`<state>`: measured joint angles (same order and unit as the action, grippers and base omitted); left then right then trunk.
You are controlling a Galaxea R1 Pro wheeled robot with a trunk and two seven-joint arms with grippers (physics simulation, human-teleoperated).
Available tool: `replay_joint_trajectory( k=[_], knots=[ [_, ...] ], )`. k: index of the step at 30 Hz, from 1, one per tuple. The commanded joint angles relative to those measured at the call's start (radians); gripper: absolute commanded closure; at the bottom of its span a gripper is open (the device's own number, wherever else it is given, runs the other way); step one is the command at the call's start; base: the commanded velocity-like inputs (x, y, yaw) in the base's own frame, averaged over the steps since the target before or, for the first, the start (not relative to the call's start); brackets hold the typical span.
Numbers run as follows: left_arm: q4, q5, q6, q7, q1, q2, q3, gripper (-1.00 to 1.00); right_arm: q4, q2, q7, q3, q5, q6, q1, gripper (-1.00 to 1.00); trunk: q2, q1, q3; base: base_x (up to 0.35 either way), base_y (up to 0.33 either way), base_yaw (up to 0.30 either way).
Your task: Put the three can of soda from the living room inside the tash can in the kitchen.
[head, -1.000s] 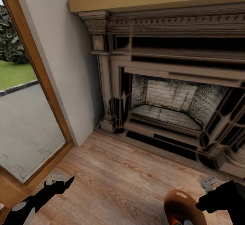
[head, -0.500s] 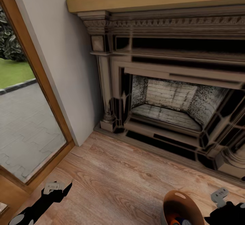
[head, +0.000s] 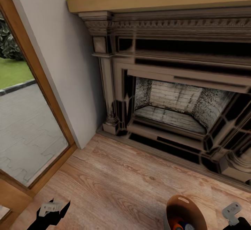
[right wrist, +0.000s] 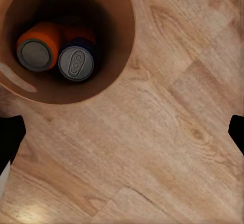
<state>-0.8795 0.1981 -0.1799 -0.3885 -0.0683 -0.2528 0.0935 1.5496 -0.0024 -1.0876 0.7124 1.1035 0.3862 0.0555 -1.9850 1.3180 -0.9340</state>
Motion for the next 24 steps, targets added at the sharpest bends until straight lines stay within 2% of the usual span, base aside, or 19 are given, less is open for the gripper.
replay_joint_trajectory(
  k=[1, 6, 11, 12, 18, 19, 22, 24],
  knots=[
    [0.006, 0.0, -0.006, 0.0, 0.001, 0.0, 0.0, -1.0, -0.001, 0.005, 0.003, 0.011, 0.0, -0.015, -0.001, -1.0, 0.007, -0.004, 0.002, 0.0, 0.0, 0.0],
    [0.034, -0.001, -0.029, -0.001, 0.004, 0.0, -0.004, -1.0, -0.014, 0.026, 0.011, 0.096, -0.001, -0.106, -0.003, -1.0, 0.042, -0.023, 0.009, 0.0, 0.0, 0.0],
    [0.037, -0.003, -0.042, -0.001, 0.012, 0.0, -0.007, -1.0, -0.037, 0.03, 0.013, 0.146, -0.002, -0.166, -0.003, -1.0, 0.077, -0.042, 0.017, 0.0, 0.0, 0.0],
    [0.038, -0.003, -0.047, -0.001, 0.017, 0.0, -0.015, -1.0, -0.048, 0.033, 0.013, 0.17, -0.003, -0.2, -0.003, -1.0, 0.084, -0.046, 0.019, 0.0, 0.0, 0.0],
    [0.058, -0.002, -0.068, -0.001, 0.027, 0.0, -0.036, -1.0, -0.065, 0.051, 0.012, 0.229, -0.004, -0.257, -0.003, -1.0, 0.126, -0.069, 0.033, 0.0, 0.0, 0.0],
    [0.058, -0.002, -0.068, -0.001, 0.027, 0.0, -0.036, -1.0, -0.065, 0.051, 0.012, 0.229, -0.004, -0.257, -0.003, -1.0, 0.133, -0.073, 0.037, 0.0, 0.0, 0.0],
    [0.077, -0.001, -0.083, -0.001, 0.03, 0.0, -0.048, -1.0, -0.069, 0.064, 0.009, 0.266, -0.033, -0.273, -0.003, -1.0, 0.154, -0.084, 0.048, 0.0, 0.0, 0.0],
    [0.085, 0.0, -0.088, -0.001, 0.031, 0.0, -0.056, -1.0, -0.078, 0.067, 0.006, 0.287, -0.081, -0.294, -0.004, -1.0, 0.168, -0.092, 0.056, 0.0, 0.0, 0.0]
  ],
)
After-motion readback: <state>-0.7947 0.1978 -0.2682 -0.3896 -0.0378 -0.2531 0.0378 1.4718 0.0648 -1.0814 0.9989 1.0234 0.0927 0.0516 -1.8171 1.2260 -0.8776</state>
